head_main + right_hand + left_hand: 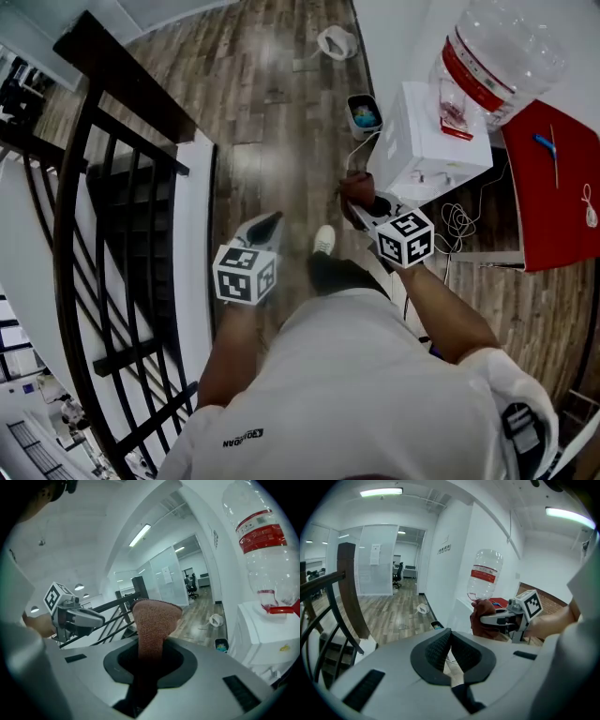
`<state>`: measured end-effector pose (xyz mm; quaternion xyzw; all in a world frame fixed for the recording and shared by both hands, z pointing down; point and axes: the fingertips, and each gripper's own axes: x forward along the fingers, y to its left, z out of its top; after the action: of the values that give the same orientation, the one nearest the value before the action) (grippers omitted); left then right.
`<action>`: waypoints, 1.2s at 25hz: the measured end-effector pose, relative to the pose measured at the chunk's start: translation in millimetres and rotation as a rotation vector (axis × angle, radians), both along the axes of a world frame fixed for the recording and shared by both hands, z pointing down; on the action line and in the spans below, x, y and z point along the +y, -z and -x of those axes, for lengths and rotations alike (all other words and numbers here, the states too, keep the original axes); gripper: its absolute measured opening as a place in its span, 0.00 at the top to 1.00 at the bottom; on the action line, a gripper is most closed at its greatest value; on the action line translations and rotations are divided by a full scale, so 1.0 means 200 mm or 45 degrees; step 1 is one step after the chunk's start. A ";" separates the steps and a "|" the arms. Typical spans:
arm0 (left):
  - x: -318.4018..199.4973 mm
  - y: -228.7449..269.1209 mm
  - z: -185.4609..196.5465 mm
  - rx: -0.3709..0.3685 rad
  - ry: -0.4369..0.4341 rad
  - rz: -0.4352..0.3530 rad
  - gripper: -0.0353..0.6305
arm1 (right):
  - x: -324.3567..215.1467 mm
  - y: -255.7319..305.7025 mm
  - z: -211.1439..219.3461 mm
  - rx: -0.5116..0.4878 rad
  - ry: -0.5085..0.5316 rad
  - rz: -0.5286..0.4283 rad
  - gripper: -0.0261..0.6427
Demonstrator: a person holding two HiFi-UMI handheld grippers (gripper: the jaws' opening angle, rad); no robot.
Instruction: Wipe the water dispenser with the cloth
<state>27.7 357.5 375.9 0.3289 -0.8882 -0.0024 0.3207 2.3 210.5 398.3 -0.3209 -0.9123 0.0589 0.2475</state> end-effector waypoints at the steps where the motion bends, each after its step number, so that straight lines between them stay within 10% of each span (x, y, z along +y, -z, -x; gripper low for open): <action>1: -0.01 0.01 0.08 -0.007 -0.026 0.011 0.96 | 0.00 -0.01 0.09 -0.004 -0.017 0.008 0.88; 14: -0.34 -0.05 1.26 -0.032 -0.365 0.075 0.96 | -0.43 -0.02 0.97 -0.034 -0.416 0.045 0.88; 30: -1.24 -0.18 1.68 0.003 -1.145 0.052 0.96 | -0.91 -0.13 0.90 0.065 -1.167 0.029 0.88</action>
<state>-308.7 109.6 411.7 0.6758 -0.6566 0.1542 0.2973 -178.3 28.0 424.2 0.1146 -0.9530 0.1803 0.2147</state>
